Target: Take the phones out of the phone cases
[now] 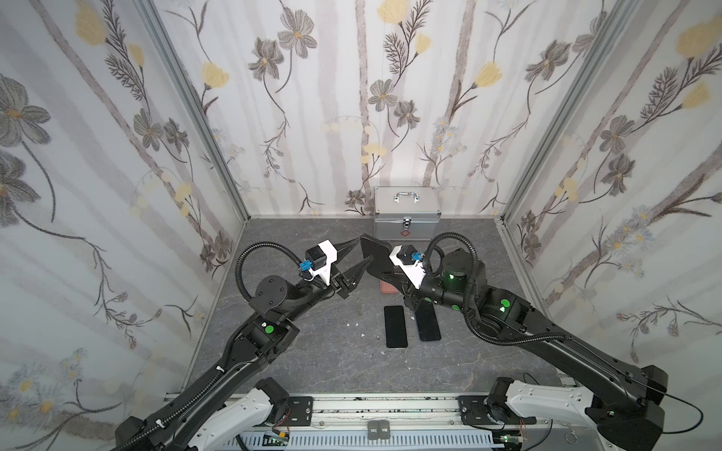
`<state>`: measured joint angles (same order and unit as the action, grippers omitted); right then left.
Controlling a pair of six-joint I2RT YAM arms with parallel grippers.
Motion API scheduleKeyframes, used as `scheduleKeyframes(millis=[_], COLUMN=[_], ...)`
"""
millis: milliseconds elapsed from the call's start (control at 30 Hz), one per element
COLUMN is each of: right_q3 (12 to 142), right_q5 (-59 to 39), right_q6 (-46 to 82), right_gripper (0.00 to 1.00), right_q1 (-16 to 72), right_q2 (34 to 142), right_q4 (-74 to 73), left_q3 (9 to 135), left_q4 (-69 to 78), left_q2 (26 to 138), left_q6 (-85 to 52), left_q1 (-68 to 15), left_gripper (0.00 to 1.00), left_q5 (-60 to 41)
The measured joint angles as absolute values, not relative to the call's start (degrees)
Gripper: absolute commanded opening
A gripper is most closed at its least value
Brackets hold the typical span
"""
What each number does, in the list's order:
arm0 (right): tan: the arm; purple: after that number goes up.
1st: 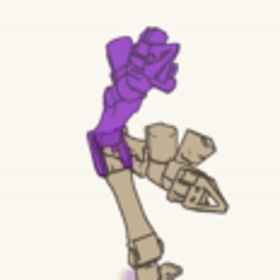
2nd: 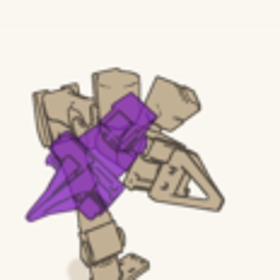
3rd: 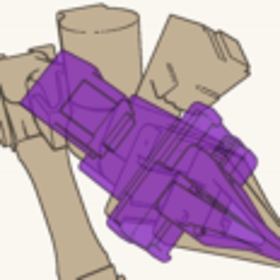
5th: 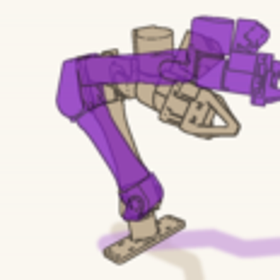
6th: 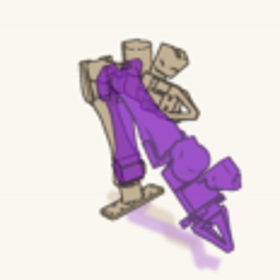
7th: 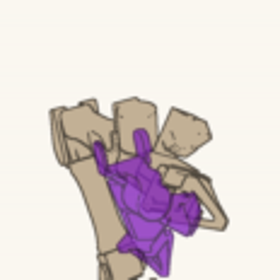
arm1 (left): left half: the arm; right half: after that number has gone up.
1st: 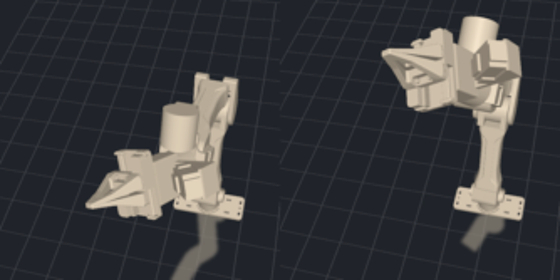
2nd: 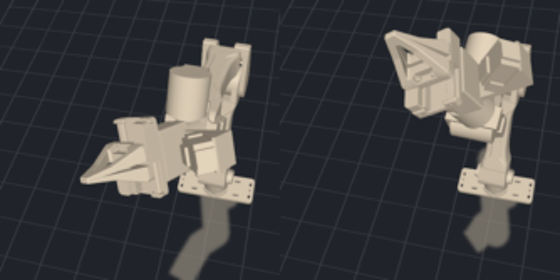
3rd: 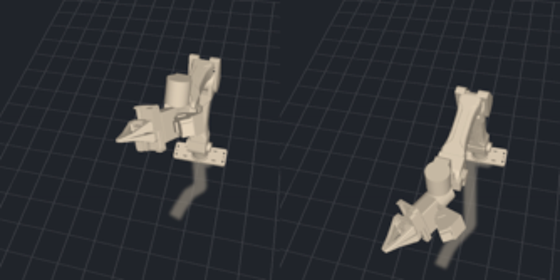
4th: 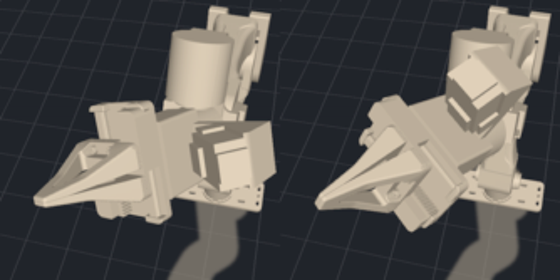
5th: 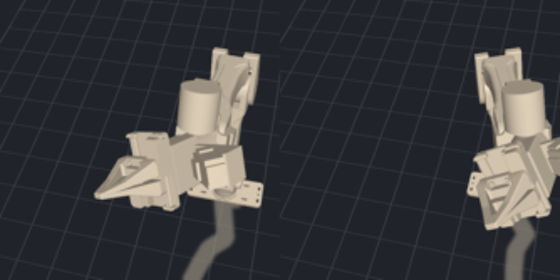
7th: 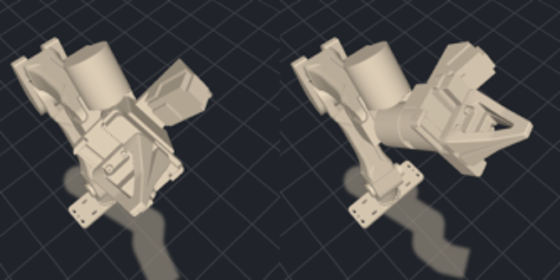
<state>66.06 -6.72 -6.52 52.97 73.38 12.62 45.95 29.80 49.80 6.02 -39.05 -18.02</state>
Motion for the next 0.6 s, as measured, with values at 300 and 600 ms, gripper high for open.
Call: scheduleKeyframes(millis=[300,600], right_q3=[66.5,66.6], right_q5=[-7.5,-7.5], right_q6=[-6.5,-6.5], right_gripper=[0.00,0.00], right_q1=[53.0,53.1], right_q2=[74.3,74.3], right_q4=[12.7,12.7], left_q3=[46.0,46.0], left_q4=[29.8,30.1], left_q2=[49.5,50.0], left_q6=[6.0,6.0], left_q1=[-39.0,-39.0], left_gripper=[0.49,0.49], left_q5=[-17.6,-17.2])
